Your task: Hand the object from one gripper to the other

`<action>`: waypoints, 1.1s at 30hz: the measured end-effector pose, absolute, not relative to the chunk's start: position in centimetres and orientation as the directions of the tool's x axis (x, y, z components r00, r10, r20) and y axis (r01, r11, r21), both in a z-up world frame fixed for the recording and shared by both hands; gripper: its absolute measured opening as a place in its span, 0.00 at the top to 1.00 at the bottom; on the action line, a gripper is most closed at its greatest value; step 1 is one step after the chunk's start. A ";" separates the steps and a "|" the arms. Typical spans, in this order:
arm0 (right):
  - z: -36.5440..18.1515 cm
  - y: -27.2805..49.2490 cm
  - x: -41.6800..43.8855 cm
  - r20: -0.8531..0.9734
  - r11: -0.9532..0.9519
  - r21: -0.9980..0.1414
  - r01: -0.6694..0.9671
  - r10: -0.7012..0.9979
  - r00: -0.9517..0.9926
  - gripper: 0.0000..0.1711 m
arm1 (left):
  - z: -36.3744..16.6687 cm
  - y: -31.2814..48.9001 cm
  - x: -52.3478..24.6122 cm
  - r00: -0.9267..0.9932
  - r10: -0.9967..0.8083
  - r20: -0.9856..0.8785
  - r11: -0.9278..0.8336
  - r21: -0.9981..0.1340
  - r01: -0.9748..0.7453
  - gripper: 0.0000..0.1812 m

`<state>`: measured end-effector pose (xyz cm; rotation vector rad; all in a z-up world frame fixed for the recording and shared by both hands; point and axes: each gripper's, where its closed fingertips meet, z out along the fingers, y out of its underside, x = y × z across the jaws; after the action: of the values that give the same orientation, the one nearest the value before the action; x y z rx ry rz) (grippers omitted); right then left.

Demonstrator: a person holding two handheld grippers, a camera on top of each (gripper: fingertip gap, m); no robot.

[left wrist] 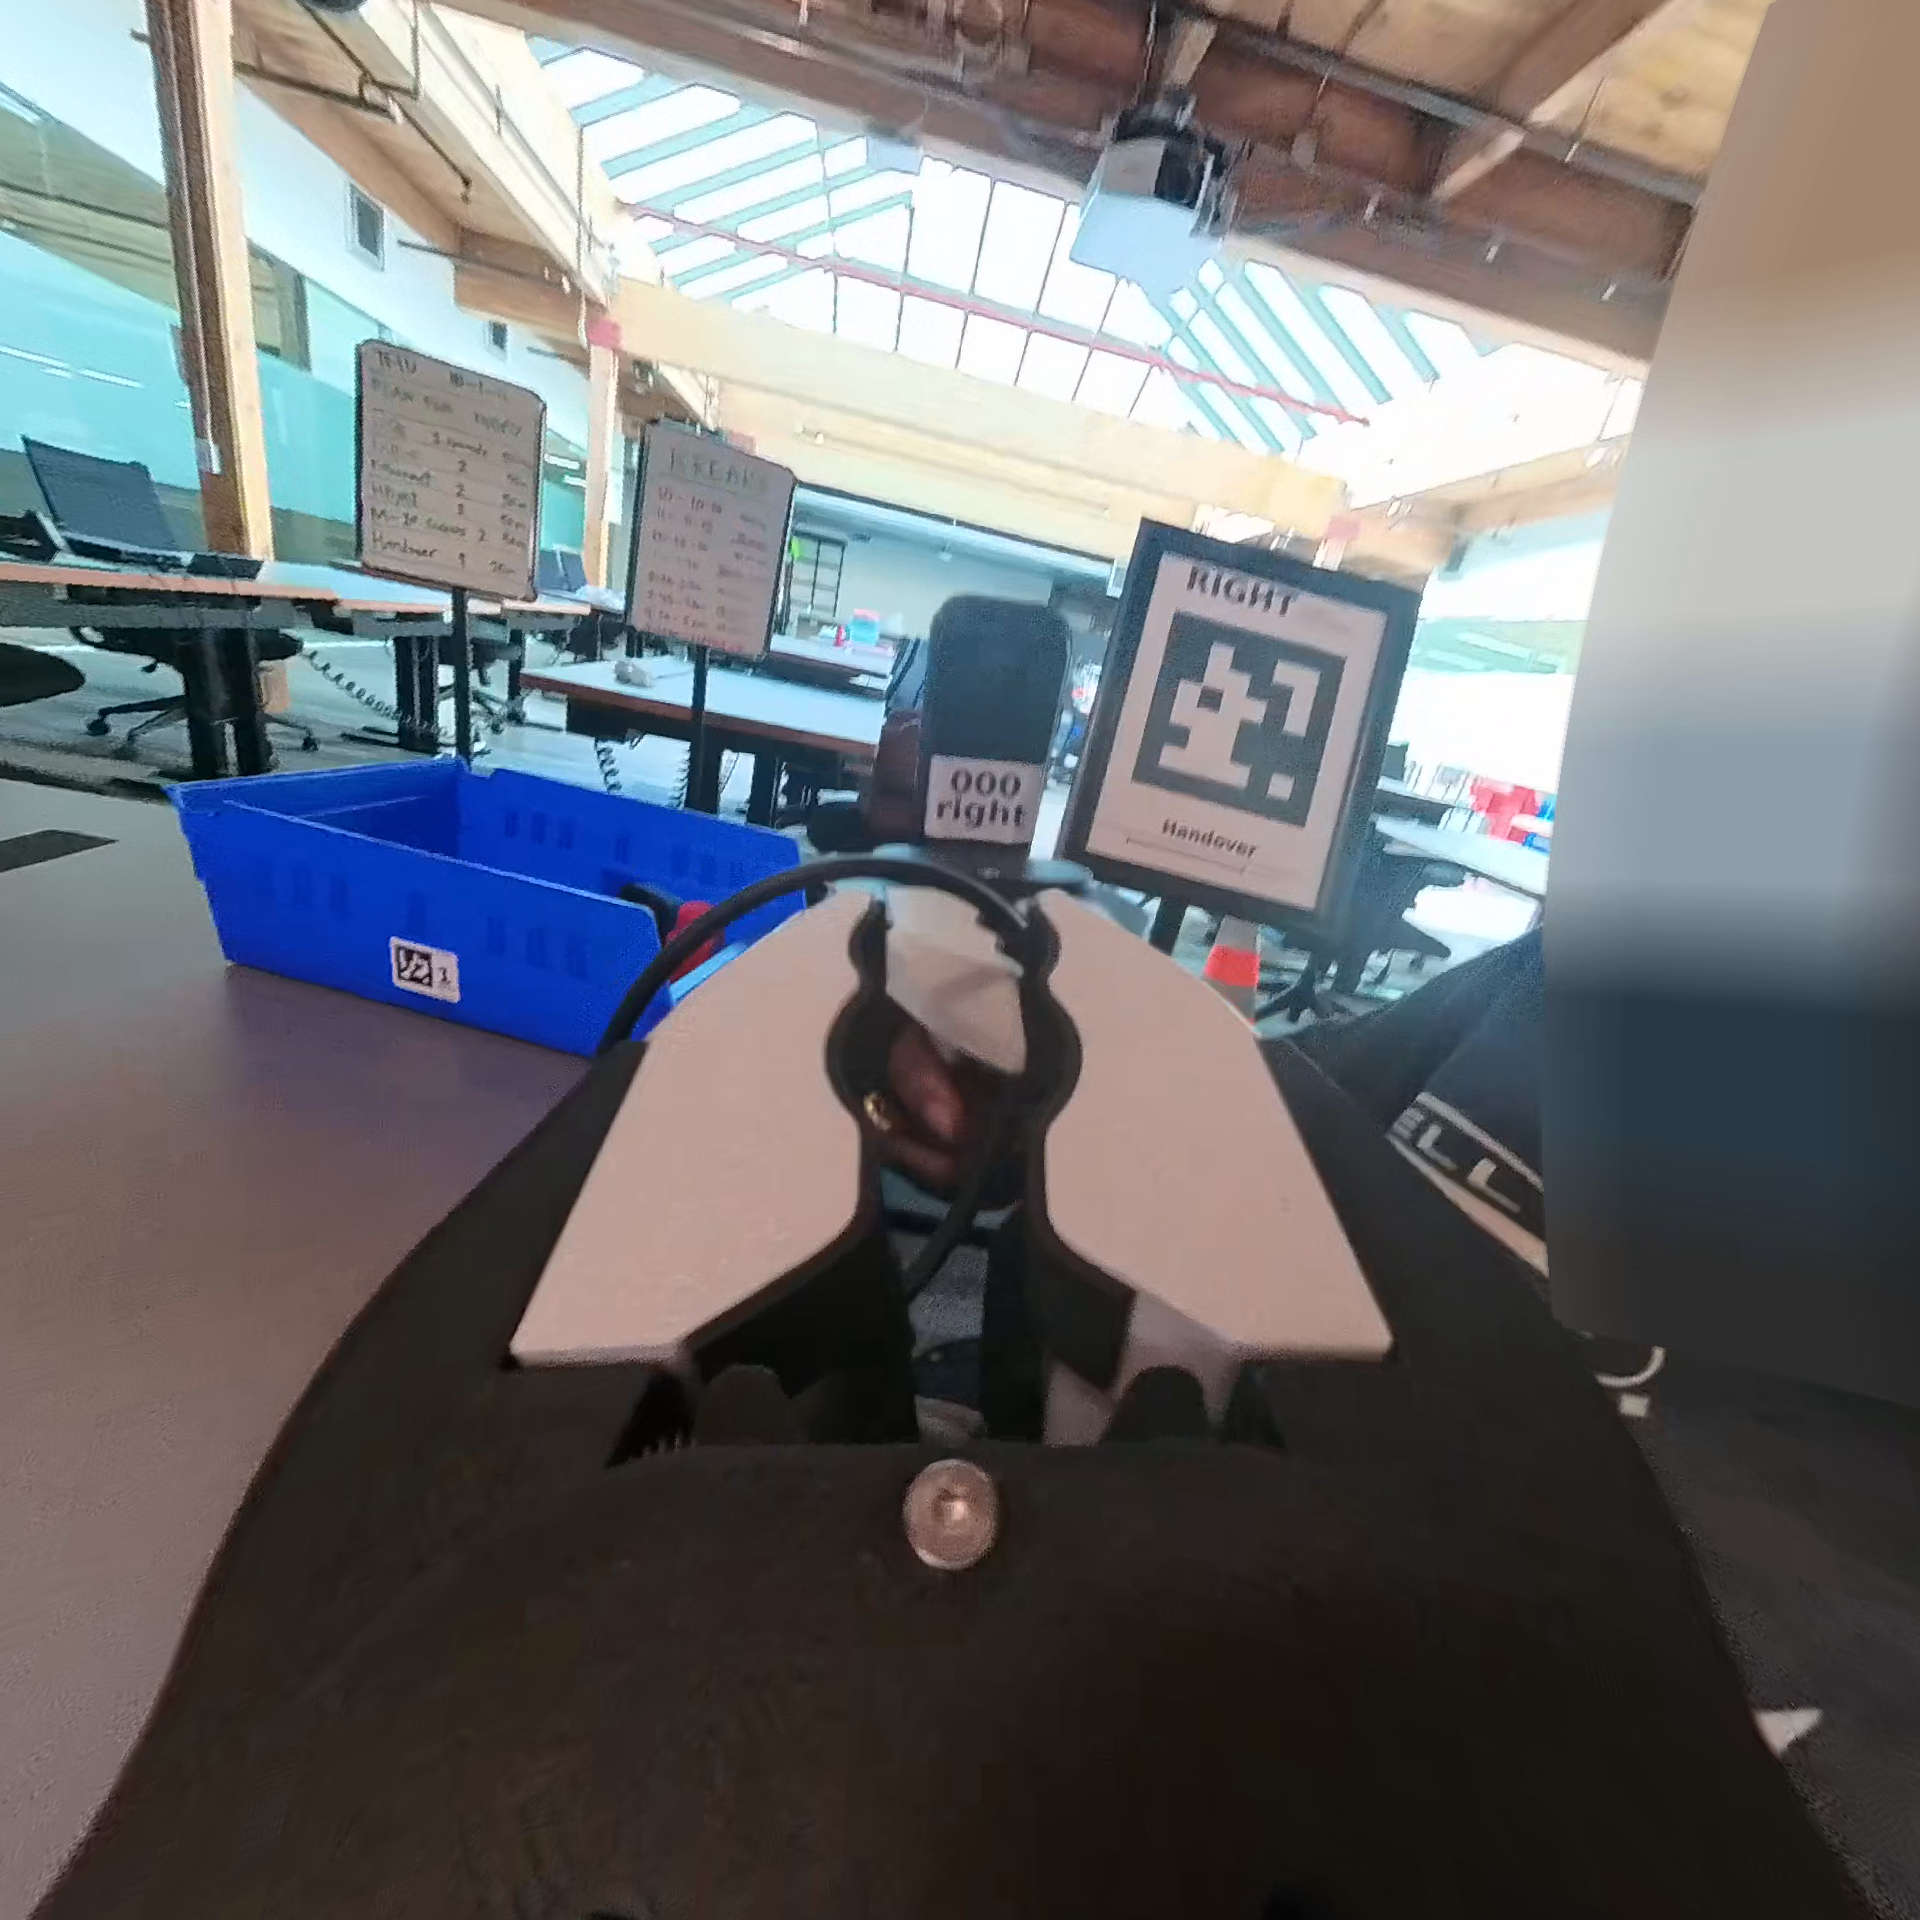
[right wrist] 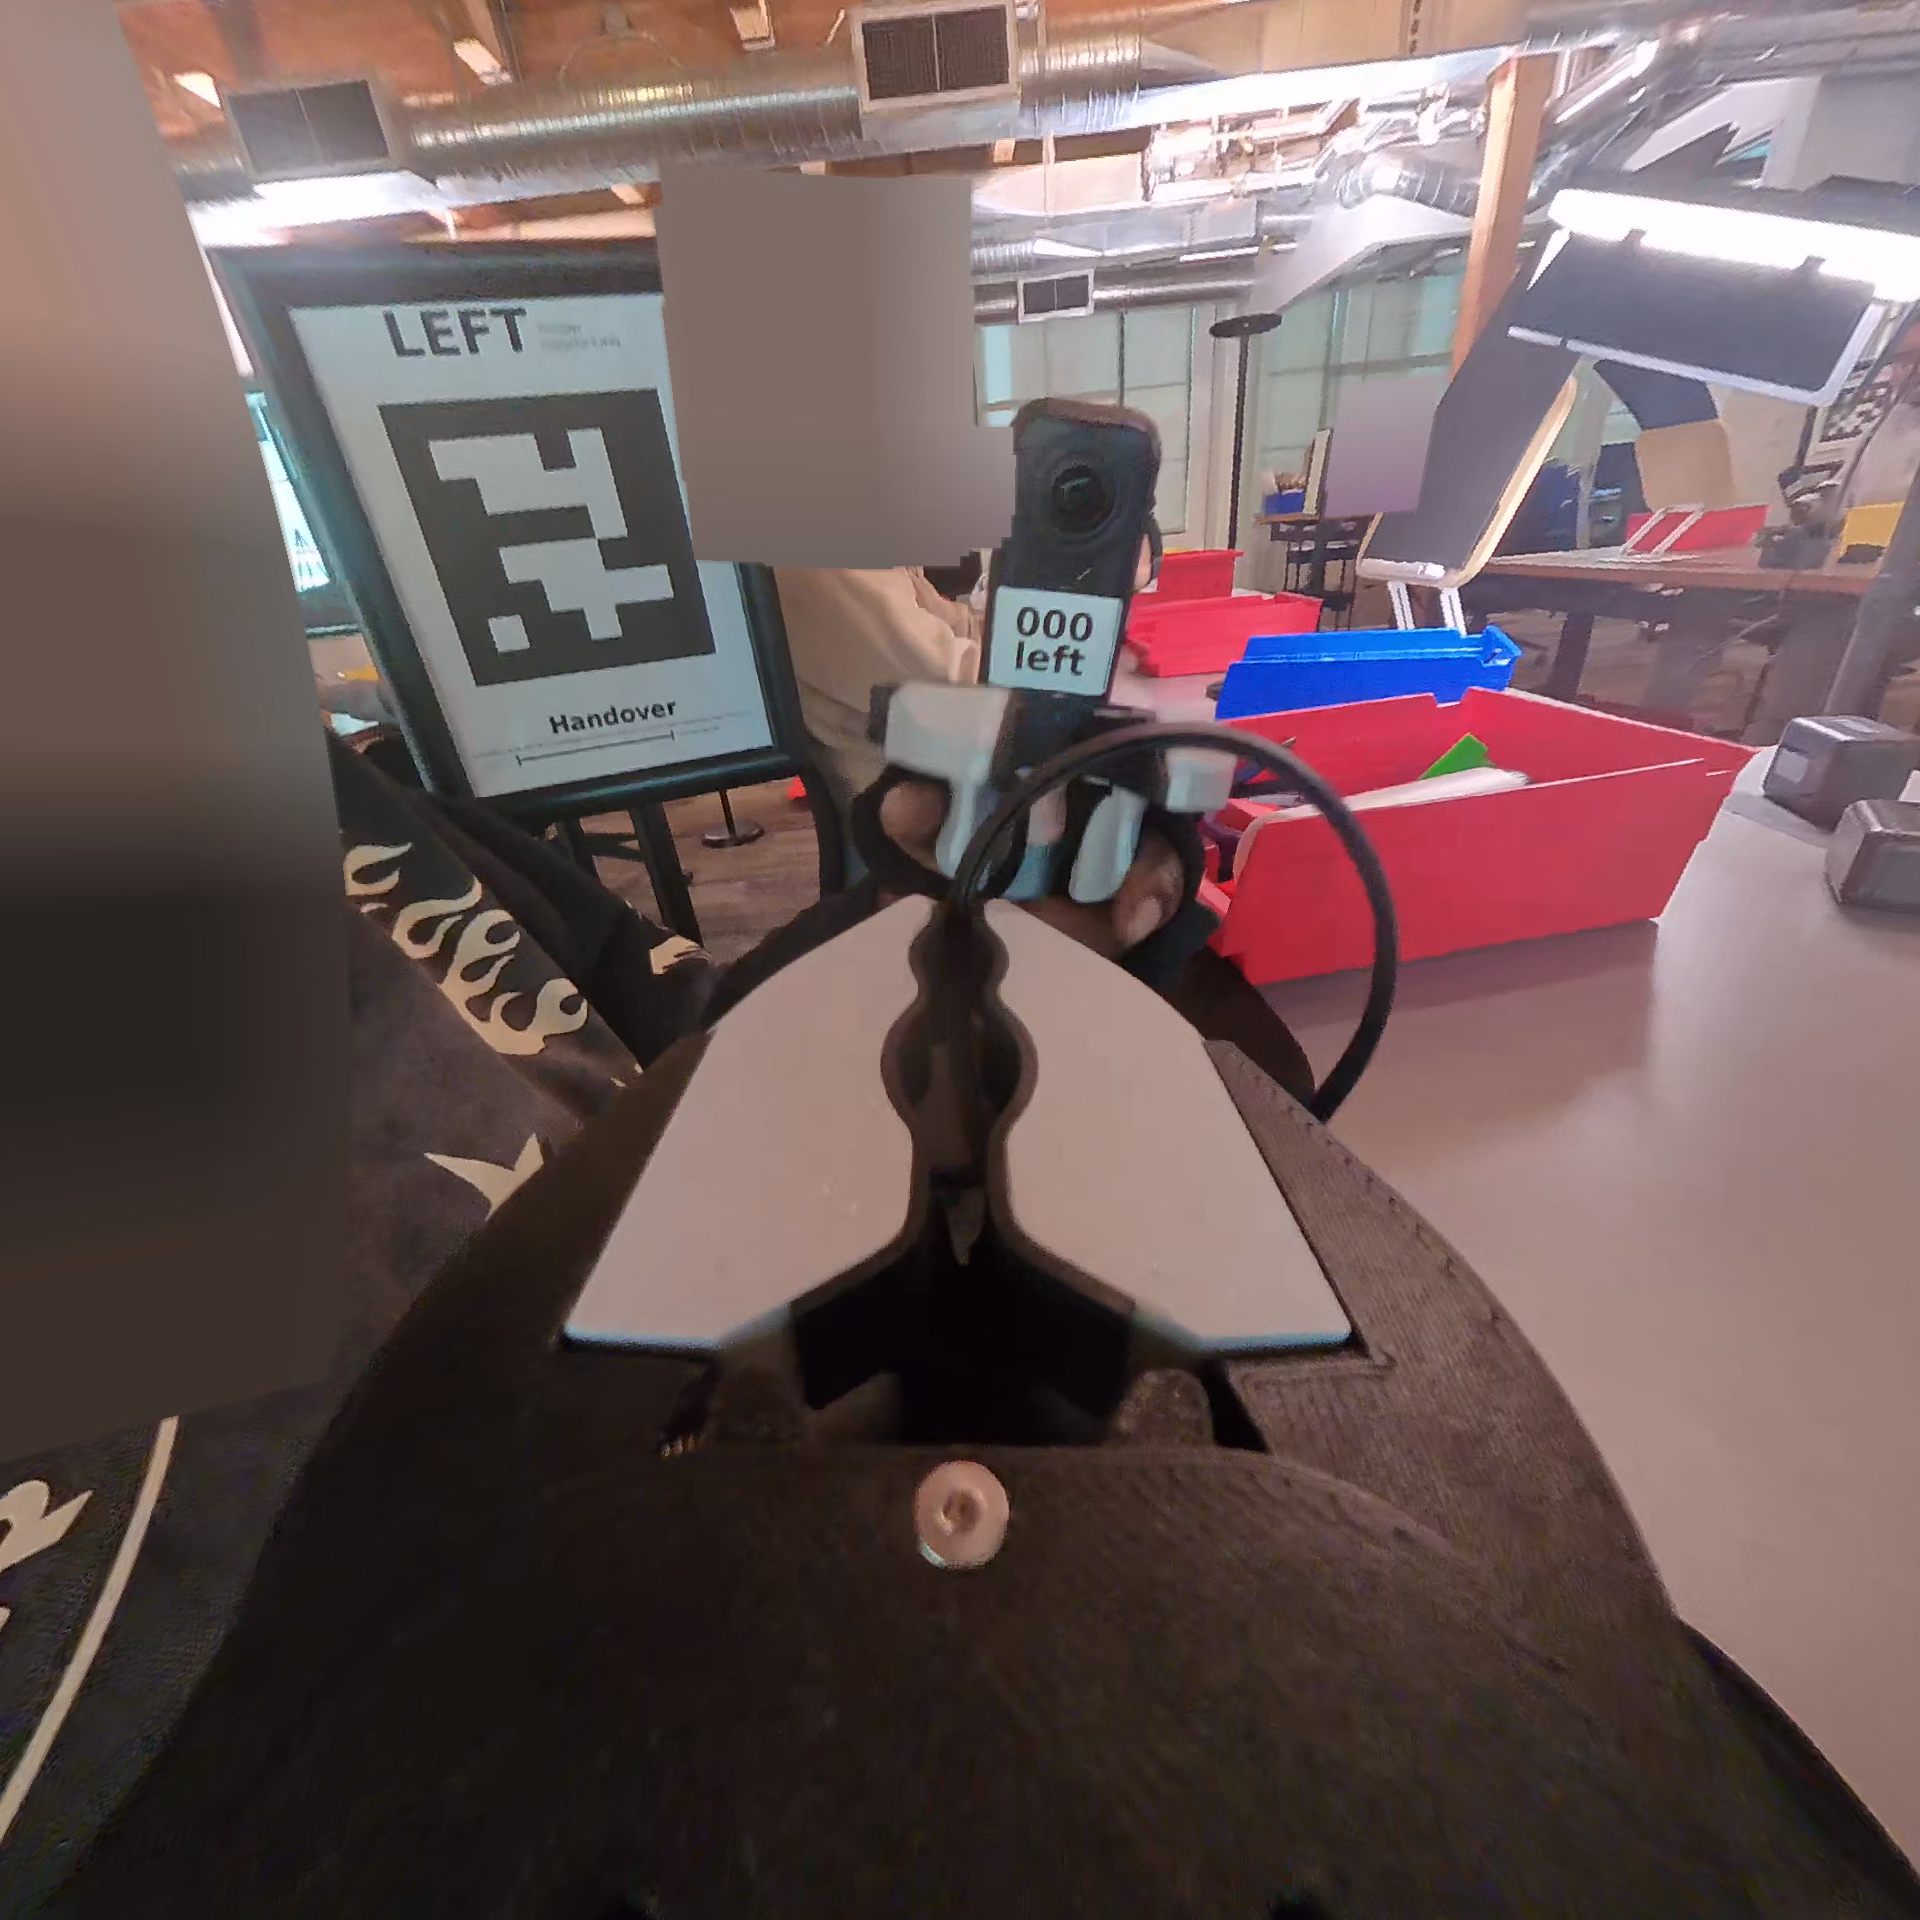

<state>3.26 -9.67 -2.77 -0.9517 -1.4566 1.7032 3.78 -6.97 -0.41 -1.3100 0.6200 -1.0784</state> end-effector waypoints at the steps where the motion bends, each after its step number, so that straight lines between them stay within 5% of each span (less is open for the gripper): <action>1: -2.5 -9.5 3.4 -0.095 -0.135 -0.990 -0.050 0.870 -0.484 0.97 | -0.8 -6.9 4.0 0.424 -0.886 0.187 -0.086 -0.965 0.247 0.85; 13: -1.7 -8.4 3.8 -0.108 -0.155 -0.986 -0.067 0.886 -0.451 0.98 | -1.4 -6.7 4.1 0.473 -0.879 0.064 0.017 -0.986 0.165 0.80; 22: -1.5 -8.2 3.6 -0.147 -0.208 -0.974 -0.091 0.882 -0.448 0.97 | -4.8 -6.2 6.8 0.515 -0.852 -0.091 0.049 -0.994 -0.093 0.81; 27: -1.4 -8.1 3.5 -0.169 -0.233 -0.968 -0.092 0.878 -0.447 0.98 | -5.5 -5.8 7.5 0.537 -0.831 -0.148 0.078 -0.986 -0.150 0.97; 33: -0.9 -8.4 3.8 -0.158 -0.242 -0.962 -0.124 0.870 -0.468 0.96 | -5.0 -6.8 7.7 0.483 -0.872 -0.079 0.036 -0.995 -0.097 0.98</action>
<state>3.76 -8.41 -0.95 -0.9600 -1.2941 1.7927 7.68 -6.76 -4.99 -1.4252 0.9122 -0.7445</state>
